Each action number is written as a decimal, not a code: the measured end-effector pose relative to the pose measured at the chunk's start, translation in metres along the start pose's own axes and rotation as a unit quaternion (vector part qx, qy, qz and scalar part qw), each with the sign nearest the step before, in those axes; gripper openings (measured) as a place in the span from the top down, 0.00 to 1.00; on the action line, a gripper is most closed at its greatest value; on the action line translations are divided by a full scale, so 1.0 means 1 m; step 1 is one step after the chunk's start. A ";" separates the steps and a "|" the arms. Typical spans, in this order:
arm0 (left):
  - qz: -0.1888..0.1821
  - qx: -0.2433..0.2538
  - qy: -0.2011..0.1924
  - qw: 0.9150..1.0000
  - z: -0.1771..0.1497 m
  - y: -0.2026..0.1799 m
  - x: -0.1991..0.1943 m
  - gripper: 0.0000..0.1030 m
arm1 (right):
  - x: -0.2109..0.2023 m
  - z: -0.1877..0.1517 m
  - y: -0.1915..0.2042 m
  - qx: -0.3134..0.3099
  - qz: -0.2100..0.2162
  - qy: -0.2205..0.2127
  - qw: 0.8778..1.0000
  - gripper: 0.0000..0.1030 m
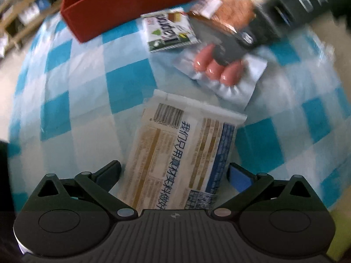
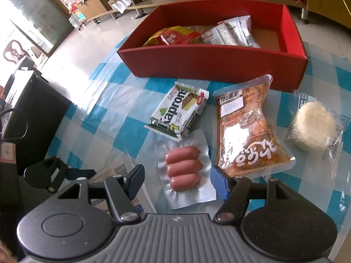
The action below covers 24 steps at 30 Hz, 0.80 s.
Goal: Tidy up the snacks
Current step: 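Close the left tool on the white-and-blue bread packet while the right tool lowers over the sausage pack, then close the right tool on the red sausage vacuum pack while the left tool holds the bread packet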
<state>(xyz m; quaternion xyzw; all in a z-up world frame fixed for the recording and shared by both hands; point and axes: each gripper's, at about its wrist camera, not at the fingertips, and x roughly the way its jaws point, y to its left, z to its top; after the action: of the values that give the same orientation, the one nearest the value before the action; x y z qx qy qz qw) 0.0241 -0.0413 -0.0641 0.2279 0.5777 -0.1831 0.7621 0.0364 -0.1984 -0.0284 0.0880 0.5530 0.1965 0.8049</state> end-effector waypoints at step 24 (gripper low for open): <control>-0.007 -0.150 -0.013 0.989 0.001 0.057 -0.008 0.22 | 0.026 0.004 0.006 -0.020 -0.025 0.019 0.999 0.37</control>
<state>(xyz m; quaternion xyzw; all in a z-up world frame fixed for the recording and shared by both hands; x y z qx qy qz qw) 0.0537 0.0050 -0.0482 0.1045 0.5905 -0.1024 0.7937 0.0468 -0.1815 -0.0467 0.0544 0.5666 0.1888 0.8002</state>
